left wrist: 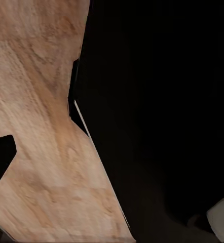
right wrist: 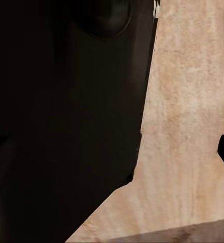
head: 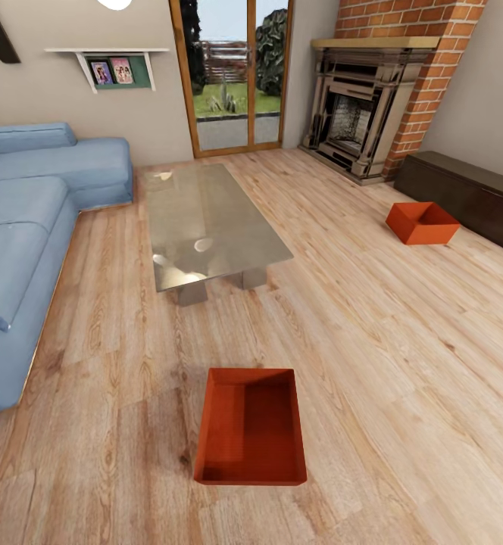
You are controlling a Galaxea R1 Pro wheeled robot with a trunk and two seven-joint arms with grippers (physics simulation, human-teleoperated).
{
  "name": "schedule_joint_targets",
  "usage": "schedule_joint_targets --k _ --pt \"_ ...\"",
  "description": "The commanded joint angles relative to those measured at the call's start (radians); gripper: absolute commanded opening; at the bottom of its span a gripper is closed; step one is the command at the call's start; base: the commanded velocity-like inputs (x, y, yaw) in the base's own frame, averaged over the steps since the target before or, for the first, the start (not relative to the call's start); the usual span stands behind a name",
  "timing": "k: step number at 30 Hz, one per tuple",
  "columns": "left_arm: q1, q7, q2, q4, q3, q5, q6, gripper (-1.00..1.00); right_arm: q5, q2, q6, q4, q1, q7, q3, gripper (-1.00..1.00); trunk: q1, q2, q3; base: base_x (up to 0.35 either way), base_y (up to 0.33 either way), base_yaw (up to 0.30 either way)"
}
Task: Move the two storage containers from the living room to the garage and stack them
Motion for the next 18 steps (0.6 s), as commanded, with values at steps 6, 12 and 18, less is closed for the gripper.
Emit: schedule_joint_targets --k 6,12,18 --pt "-0.007 0.037 0.087 -0.296 0.01 0.023 0.018 1.0 -0.071 -0.008 0.155 -0.359 -0.086 -0.054 -0.023 1.0 0.0 0.0 -0.001 0.0 0.0 0.0" --pt "-0.137 0.06 0.139 -0.299 0.011 0.028 0.092 1.0 -0.077 -0.006 0.153 -0.244 -0.325 -0.116 -0.049 1.0 0.0 0.0 -0.001 0.0 0.0 0.0" --pt "-0.333 0.101 0.147 -0.278 0.012 0.028 0.192 1.0 -0.077 -0.003 0.124 -0.166 -0.494 -0.123 -0.051 1.0 0.0 0.0 -0.001 0.0 0.0 0.0"
